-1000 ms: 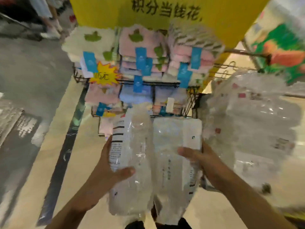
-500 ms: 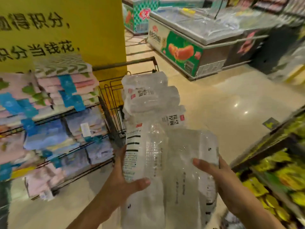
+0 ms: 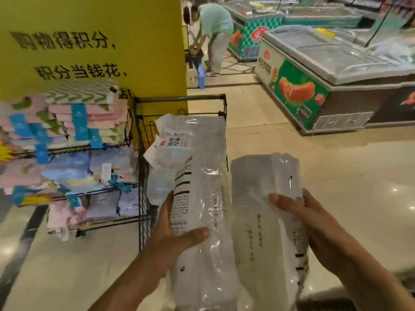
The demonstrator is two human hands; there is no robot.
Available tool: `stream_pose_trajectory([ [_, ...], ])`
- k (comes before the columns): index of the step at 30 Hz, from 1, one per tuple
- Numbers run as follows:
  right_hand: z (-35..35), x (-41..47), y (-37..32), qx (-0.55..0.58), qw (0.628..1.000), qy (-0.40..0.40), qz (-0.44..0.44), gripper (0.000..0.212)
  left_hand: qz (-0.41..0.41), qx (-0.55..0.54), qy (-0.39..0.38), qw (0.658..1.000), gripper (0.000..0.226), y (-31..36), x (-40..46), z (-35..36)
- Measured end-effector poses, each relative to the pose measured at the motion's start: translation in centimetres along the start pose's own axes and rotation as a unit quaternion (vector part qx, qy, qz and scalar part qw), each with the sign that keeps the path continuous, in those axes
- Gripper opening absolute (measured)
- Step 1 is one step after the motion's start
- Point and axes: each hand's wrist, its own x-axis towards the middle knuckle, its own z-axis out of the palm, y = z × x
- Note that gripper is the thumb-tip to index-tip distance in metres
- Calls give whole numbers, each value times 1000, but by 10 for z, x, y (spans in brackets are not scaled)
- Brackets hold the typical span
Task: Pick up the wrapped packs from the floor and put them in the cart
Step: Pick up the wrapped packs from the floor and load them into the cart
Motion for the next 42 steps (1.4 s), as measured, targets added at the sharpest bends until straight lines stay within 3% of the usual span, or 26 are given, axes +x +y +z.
stream_pose_trajectory([
  [3,1,56,-27,-34,999,-35,-18,79,16,-6,64,998,129,21,21,6],
  [9,14,156,-83,-80,990,-98,-53,73,43,-74,145,986,103,45,83,8],
  [15,16,237,-139,-117,979,-152,-65,86,57,-111,182,975,119,79,144,23],
  [18,21,285,-161,-138,975,-162,-58,106,64,-121,210,968,115,93,174,31],
  [22,26,352,-183,-150,962,-219,-64,106,62,-130,276,950,109,111,221,44],
  [28,40,471,-214,-178,919,-346,-61,112,83,-110,389,911,79,130,283,80],
  [32,57,511,-224,-205,884,-417,-47,110,74,-145,438,884,97,133,299,99],
  [36,75,530,-230,-220,873,-431,-52,115,65,-163,478,861,104,141,308,101],
  [42,104,569,-231,-240,857,-452,-52,88,42,-196,513,835,107,144,343,92],
])
